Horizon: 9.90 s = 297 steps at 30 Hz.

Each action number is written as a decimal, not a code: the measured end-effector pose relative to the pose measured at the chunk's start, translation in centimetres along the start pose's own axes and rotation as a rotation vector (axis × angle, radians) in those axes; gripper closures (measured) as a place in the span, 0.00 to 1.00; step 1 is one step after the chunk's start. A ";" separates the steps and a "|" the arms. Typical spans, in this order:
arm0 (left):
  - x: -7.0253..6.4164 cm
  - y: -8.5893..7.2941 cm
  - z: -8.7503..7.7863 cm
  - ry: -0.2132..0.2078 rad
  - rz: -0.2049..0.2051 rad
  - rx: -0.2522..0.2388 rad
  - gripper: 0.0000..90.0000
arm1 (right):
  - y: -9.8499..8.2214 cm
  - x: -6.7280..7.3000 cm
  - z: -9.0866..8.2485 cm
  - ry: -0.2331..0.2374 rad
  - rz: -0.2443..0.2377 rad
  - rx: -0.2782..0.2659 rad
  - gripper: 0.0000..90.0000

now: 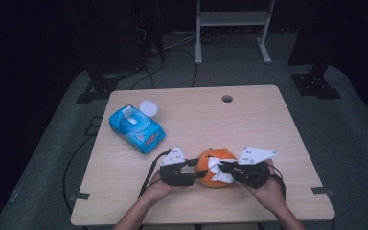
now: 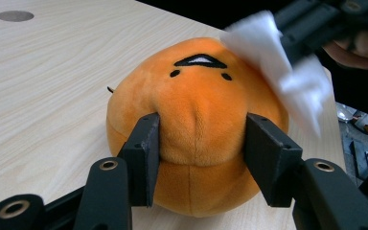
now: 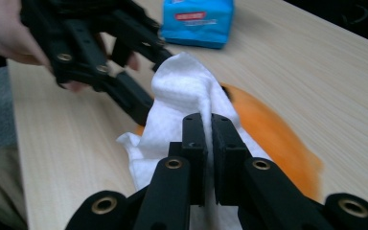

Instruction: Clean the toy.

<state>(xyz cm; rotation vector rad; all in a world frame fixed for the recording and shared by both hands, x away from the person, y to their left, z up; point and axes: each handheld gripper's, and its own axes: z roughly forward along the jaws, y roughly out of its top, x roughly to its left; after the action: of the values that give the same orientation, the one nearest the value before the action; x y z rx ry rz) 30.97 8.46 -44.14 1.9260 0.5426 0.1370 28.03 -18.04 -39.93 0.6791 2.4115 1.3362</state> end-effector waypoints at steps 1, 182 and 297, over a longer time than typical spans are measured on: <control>0.1 0.0 0.0 0.002 0.004 0.003 0.54 | 0.0 0.0 0.0 0.000 0.000 0.000 0.94; -1.5 0.2 2.1 -0.052 -0.040 0.031 0.20 | -0.6 -1.7 0.0 0.077 0.159 0.085 0.94; -1.1 1.1 -0.3 -0.125 0.101 0.049 0.20 | 0.2 0.9 -0.1 0.029 0.055 0.037 0.94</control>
<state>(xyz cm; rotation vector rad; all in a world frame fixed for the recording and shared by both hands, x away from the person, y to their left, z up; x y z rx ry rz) 30.20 7.91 -42.90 1.9948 0.3693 0.0682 27.28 -17.54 -39.68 0.7454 2.4623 1.3342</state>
